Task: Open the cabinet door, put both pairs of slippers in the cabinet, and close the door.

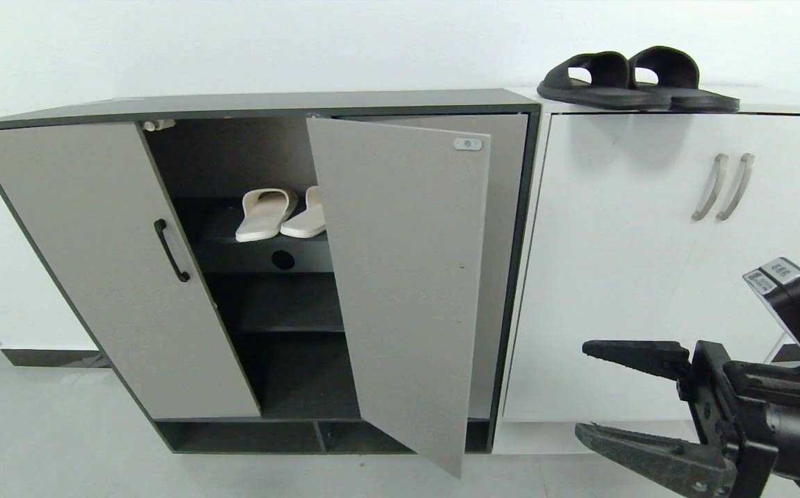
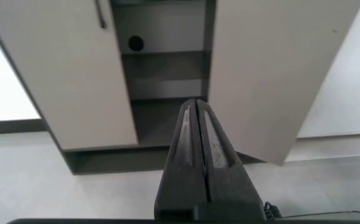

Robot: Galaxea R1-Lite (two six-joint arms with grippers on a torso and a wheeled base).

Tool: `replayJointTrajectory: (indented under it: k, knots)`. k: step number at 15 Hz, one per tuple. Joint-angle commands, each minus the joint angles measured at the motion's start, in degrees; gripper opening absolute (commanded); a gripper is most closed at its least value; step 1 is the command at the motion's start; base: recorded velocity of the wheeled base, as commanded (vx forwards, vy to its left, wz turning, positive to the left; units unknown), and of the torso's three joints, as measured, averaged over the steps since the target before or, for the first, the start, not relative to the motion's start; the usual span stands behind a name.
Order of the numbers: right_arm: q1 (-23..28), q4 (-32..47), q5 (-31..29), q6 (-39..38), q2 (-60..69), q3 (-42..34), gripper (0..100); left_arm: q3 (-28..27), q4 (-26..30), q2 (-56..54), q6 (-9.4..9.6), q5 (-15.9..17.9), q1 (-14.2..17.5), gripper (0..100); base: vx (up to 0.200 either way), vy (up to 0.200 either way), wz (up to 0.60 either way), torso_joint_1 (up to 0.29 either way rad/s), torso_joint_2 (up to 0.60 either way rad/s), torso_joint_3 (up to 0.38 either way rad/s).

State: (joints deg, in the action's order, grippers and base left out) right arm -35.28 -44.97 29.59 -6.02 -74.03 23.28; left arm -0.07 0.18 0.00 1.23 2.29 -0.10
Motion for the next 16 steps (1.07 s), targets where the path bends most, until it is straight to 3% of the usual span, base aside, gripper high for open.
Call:
replayJointTrajectory:
  k: [1, 16]
  knots:
    - [-0.1, -0.2, 0.0, 0.3, -0.6, 0.0, 100, 0.0, 0.0, 0.1, 0.0, 0.0, 0.0, 0, 0.0, -0.2, 0.0, -0.002, 0.0, 0.002]
    - [-0.1, -0.7, 0.0, 1.4, -0.7, -1.1, 100, 0.1, 0.0, 0.1, -0.09, 0.0, 0.0, 0, 0.0, -0.2, 0.0, 0.003, 0.0, 0.002]
